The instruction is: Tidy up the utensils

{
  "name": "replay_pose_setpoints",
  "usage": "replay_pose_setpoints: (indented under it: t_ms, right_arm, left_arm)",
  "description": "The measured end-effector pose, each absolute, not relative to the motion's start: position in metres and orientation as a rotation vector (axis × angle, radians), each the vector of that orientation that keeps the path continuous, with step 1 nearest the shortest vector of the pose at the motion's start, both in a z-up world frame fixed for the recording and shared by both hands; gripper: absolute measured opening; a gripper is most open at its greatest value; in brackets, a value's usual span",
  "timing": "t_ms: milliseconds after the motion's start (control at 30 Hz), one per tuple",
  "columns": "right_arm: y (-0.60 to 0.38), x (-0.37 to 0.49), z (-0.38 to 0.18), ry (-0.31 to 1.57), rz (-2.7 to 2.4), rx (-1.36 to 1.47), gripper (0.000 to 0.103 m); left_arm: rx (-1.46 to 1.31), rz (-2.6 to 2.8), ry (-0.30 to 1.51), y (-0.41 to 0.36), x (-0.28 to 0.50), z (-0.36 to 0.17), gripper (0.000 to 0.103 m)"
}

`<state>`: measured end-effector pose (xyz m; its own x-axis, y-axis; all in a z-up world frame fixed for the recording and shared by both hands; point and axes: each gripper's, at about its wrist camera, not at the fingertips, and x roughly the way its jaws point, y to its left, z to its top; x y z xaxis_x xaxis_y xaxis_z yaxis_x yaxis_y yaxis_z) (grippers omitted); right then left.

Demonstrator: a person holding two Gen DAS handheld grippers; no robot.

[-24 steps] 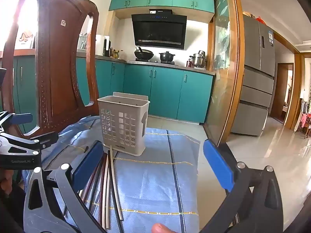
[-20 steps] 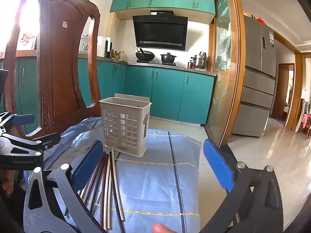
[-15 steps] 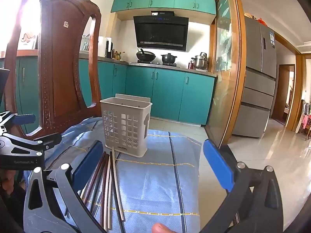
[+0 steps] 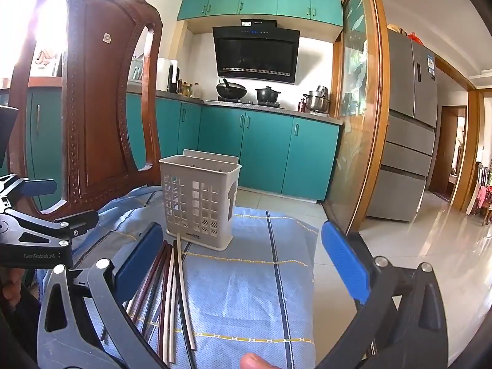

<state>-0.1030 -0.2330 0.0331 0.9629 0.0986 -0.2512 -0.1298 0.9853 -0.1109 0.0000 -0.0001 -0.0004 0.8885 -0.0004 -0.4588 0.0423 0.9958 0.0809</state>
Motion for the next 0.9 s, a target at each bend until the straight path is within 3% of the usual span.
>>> replay_pose_setpoints:
  t_ms: [900]
  right_arm:
    - [-0.2306,-0.1042,0.0321,0.243,0.112,-0.145,0.101]
  left_arm:
    - [0.093,-0.017,0.475,0.0048,-0.0058,-0.0017,0.099]
